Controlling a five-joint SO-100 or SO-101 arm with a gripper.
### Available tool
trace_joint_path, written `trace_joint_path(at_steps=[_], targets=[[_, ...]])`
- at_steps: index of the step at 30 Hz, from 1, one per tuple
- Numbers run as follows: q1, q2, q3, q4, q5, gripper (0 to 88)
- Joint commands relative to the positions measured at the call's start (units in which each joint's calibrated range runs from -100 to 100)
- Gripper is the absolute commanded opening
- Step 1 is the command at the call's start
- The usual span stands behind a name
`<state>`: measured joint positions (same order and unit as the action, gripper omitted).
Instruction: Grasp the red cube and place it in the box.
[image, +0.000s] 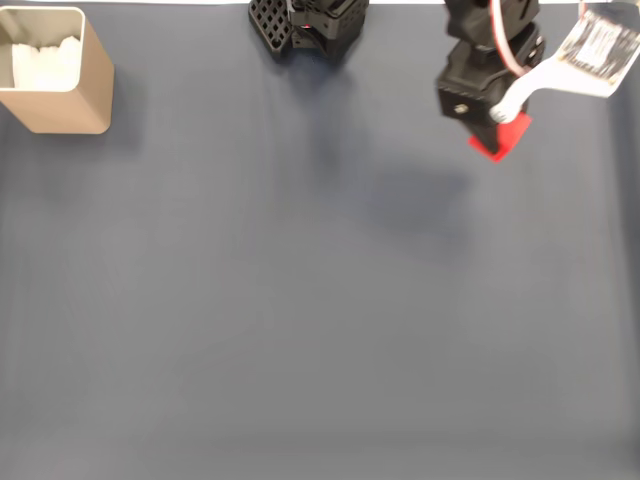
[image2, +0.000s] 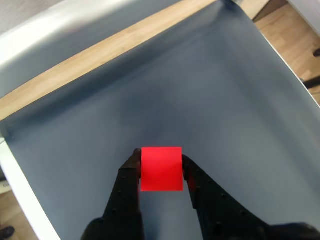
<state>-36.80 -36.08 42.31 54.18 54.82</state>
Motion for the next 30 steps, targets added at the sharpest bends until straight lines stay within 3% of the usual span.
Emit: trace_joint_path(at_steps=[1, 17, 18, 30], targets=[[5.6, -2.9, -4.6, 3.4, -1.1, 0.0], [28.9, -2.7, -11.5, 7.5, -4.1, 0.0], [38.5, -2.4, -12.8, 7.6, -4.1, 0.0], [53.3, -2.6, -14.2, 8.2, -3.8, 0.0]])
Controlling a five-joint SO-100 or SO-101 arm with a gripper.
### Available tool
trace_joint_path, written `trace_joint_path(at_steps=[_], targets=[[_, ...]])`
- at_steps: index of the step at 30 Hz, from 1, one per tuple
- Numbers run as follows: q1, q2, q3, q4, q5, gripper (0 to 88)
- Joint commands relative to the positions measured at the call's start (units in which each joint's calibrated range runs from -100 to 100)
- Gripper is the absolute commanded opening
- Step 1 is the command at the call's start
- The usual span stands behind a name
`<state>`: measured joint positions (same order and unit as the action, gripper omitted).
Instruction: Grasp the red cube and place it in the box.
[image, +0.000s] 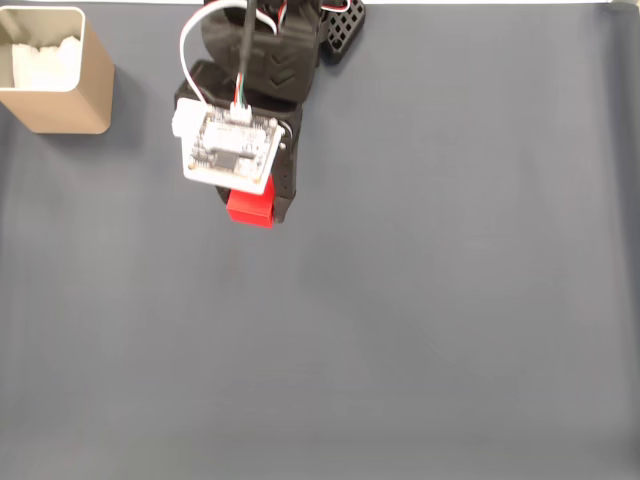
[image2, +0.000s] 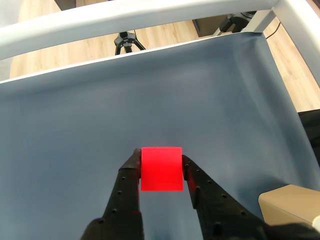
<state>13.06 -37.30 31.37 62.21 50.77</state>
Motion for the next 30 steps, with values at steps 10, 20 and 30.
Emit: trace_joint_path(at_steps=[10, 20, 30], targets=[[10.8, -0.2, -10.6, 3.4, -0.8, 0.0], [20.5, 0.4, -17.5, 7.5, -1.8, 0.0], [29.8, -0.1, -17.4, 7.6, -2.9, 0.0]])
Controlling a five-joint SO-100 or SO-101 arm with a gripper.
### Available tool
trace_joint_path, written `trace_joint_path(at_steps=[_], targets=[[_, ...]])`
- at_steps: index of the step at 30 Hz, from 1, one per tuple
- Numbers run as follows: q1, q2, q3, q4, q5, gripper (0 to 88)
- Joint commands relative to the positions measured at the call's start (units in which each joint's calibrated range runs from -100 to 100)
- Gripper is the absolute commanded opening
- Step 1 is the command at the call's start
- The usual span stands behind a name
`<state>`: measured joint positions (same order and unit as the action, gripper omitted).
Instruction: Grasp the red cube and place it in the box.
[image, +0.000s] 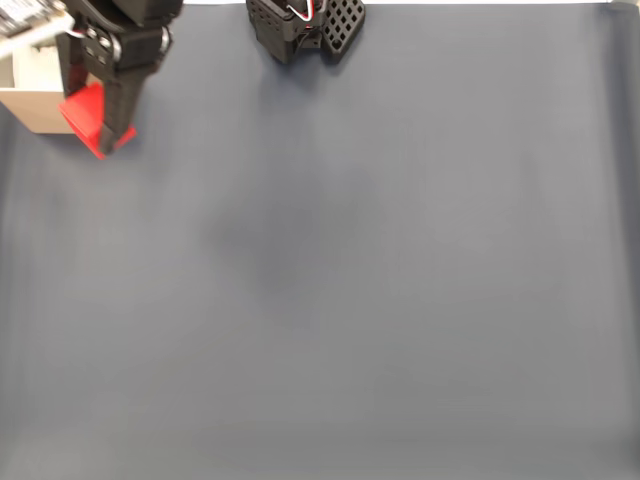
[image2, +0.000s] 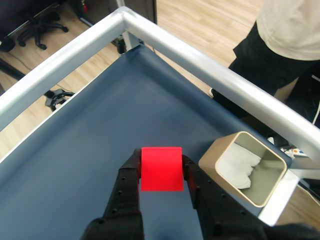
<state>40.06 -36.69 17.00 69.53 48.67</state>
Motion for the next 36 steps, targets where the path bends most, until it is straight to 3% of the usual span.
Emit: trace_joint_path(at_steps=[1, 18, 36], targets=[[3.6, -0.7, -3.0, 0.3, -1.0, 0.0], [16.9, 5.0, -3.0, -6.2, -0.8, 0.0], [23.8, 9.9, -2.8, -11.6, -0.7, 0.0]])
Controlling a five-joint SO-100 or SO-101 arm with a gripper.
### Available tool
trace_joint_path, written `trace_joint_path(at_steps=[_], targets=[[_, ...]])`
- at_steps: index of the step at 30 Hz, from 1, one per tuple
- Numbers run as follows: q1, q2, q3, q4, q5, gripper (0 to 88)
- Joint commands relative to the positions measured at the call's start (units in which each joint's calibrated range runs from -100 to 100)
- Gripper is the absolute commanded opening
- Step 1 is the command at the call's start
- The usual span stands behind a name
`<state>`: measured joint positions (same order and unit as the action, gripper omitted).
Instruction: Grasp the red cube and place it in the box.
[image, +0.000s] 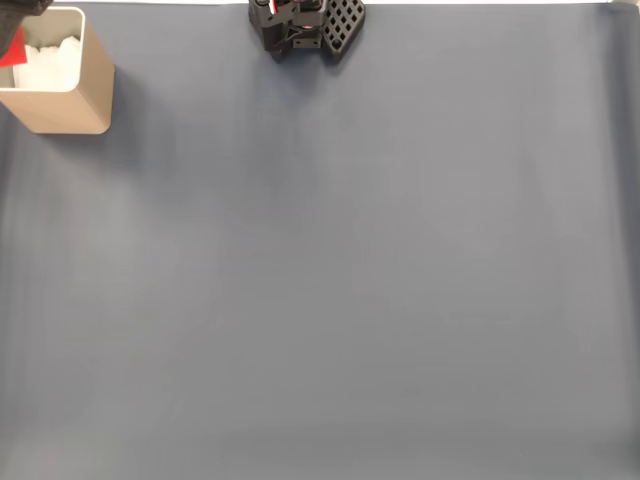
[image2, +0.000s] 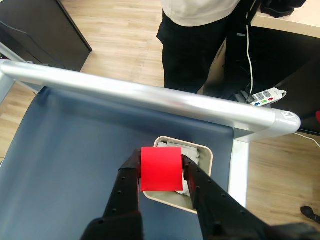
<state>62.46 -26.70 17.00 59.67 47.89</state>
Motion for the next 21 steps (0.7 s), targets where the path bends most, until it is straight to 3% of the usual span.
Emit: trace_joint_path(at_steps=[1, 21], targets=[[1.7, 0.1, -2.7, -1.9, 0.1, 0.0], [4.9, -3.7, 4.7, -4.4, 1.0, 0.0]])
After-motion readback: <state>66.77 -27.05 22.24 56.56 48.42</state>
